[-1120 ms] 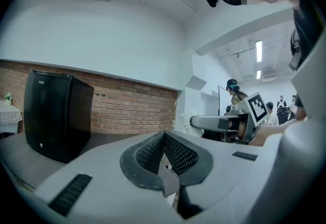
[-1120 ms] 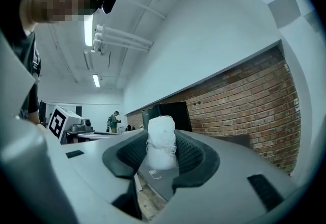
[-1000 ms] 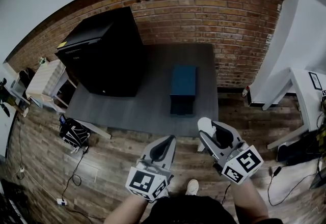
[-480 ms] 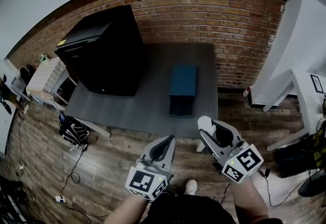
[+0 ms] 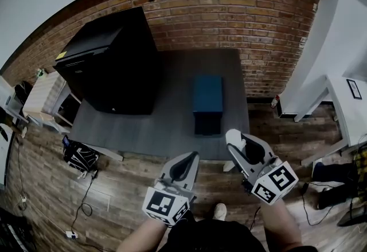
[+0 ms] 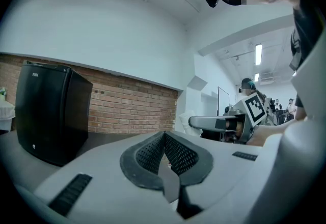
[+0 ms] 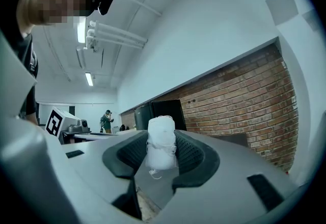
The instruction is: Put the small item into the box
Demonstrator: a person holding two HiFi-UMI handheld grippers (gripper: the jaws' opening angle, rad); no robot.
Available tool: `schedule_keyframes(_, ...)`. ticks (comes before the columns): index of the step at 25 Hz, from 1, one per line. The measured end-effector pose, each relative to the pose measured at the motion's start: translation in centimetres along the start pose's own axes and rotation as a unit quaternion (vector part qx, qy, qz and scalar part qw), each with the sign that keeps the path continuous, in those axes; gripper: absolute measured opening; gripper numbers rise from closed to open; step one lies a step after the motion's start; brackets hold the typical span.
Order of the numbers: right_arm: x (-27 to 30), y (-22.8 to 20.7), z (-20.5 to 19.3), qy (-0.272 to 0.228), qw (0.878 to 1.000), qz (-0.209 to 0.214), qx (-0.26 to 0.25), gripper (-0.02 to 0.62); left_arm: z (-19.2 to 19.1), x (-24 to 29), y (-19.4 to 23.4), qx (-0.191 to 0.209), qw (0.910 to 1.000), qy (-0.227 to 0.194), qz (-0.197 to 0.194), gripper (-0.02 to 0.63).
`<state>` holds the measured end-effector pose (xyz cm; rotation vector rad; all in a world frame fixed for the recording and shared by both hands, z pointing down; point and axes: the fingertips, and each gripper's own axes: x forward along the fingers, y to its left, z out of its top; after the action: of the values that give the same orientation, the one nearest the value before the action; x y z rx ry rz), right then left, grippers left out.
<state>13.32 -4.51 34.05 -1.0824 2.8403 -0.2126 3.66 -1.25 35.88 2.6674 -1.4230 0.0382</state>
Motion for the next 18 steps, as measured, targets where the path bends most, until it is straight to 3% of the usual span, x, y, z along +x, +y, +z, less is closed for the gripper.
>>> schedule_keyframes(18, 10.4, 0.1, -1.2, 0.012, 0.998, -0.065, -0.004, 0.175, 0.3, 2.3, 11.6, -0.008, 0.9979, 0.009, -0.063, 0.034)
